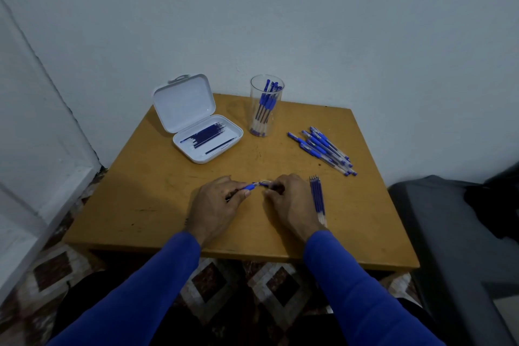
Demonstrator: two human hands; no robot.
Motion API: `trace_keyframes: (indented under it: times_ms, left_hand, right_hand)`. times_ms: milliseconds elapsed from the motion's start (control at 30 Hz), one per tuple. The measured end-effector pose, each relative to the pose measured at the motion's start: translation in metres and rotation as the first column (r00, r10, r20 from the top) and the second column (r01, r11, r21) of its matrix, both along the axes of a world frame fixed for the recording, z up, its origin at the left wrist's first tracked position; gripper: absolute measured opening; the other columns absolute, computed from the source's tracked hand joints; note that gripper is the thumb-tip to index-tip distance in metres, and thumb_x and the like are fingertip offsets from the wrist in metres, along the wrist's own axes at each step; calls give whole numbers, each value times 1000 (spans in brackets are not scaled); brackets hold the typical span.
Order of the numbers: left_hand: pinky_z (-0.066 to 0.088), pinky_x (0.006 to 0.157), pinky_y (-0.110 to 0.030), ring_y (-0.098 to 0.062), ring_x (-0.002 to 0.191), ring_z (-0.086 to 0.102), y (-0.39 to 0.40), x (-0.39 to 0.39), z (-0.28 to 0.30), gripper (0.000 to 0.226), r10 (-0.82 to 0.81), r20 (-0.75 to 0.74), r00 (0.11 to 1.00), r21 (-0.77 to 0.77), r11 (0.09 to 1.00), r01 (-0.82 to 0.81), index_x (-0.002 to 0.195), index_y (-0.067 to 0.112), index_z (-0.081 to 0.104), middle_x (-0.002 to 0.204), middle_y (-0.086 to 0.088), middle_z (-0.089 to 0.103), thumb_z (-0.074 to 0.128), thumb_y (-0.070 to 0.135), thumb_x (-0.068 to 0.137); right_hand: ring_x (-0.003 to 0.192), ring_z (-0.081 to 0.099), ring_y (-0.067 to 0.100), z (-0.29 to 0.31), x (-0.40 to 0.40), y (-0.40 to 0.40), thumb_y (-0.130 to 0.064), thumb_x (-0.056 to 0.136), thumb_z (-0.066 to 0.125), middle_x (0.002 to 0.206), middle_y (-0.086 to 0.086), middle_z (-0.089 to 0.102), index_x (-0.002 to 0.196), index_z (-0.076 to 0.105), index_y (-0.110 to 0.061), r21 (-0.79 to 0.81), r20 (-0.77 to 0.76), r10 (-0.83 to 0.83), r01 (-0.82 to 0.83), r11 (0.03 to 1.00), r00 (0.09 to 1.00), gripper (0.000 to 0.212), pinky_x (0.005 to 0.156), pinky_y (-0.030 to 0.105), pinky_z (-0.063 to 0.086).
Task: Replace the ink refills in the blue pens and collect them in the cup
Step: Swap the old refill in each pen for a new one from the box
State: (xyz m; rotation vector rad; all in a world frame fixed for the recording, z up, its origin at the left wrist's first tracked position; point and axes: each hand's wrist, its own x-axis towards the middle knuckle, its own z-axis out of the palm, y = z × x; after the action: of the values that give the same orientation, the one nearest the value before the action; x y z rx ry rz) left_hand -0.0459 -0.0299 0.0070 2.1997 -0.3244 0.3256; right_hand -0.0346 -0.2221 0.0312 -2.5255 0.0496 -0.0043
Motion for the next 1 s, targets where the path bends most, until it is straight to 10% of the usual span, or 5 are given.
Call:
trace_keyframes:
  times_ms: [600, 767, 1000]
  left_hand:
    - [42, 63, -21, -6, 72, 57, -1, -2, 3, 23, 9, -9, 1000, -4, 1000, -9, 115, 22, 76, 80, 13, 60, 67, 31, 96]
    - [38, 61, -12, -4, 73, 56, -1, -5, 8, 22, -8, 20, 1000, -4, 1000, 8, 117, 24, 75, 80, 16, 59, 64, 30, 98]
    - [38, 64, -10, 0, 79, 57, 1, -5, 7, 26, -17, 24, 1000, 21, 1000, 16, 119, 23, 74, 84, 16, 60, 61, 34, 99]
  right_hand:
    - [95, 55, 2, 8, -10, 2, -30, 96, 67, 105, -12, 59, 104, 68, -28, 155, 126, -70, 50, 987, 990, 8, 77, 16, 41]
    - [61, 55, 7, 24, -18, 15, -24, 98, 67, 73, -7, 66, 96, 75, -17, 711, -128, -95, 158, 685, 987, 11, 52, 20, 44]
    - [51, 49, 8, 27, -20, 21, -20, 102, 60, 83, 4, 68, 107, 68, -9, 808, -207, -39, 193, 556, 978, 15, 39, 22, 36]
